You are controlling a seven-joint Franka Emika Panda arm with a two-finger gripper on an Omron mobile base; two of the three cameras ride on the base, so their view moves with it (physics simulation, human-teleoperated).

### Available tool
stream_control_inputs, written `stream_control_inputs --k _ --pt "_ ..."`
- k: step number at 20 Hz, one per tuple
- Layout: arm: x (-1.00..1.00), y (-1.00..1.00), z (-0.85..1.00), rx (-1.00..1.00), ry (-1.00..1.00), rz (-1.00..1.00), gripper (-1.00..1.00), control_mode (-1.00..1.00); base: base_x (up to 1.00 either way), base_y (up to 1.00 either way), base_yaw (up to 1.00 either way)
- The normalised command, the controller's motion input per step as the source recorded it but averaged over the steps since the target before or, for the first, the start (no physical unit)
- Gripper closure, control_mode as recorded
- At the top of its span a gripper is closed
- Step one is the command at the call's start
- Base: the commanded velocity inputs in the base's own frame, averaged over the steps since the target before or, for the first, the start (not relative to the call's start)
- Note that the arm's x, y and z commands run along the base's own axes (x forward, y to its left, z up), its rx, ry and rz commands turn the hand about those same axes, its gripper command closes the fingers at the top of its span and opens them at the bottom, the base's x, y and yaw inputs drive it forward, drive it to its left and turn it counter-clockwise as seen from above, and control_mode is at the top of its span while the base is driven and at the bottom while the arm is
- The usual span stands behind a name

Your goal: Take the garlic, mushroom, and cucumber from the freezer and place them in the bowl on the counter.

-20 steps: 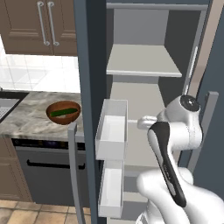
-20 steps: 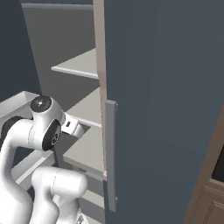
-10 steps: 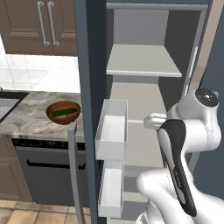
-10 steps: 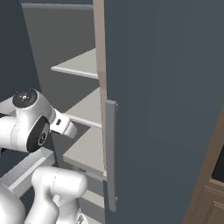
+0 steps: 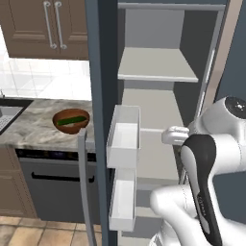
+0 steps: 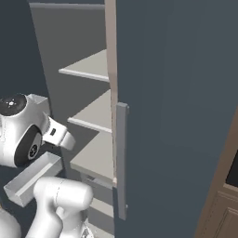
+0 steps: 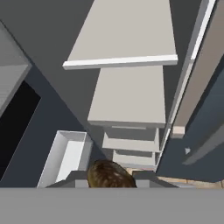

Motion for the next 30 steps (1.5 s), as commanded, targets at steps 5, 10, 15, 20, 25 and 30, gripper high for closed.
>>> stream_control_inputs --k 5,10,15,20,25,30 --pt "0.00 0.00 0.00 0.00 0.00 0.00 1.00 1.00 -1.00 0.92 0.00" --pt "0.00 0.00 0.00 0.00 0.00 0.00 1.00 1.00 -0.74 1.00 0.00" --pt "0.00 0.00 0.00 0.00 0.00 0.00 1.00 1.00 -0.07 1.00 -0.04" --pt "0.00 0.00 0.00 0.00 0.00 0.00 1.00 1.00 -0.71 1.00 0.00" --pt "0.00 0.00 0.00 0.00 0.00 0.00 1.00 1.00 -1.00 0.97 0.15" --pt "0.00 0.00 0.00 0.00 0.00 0.00 1.00 1.00 -1.00 0.27 0.17"
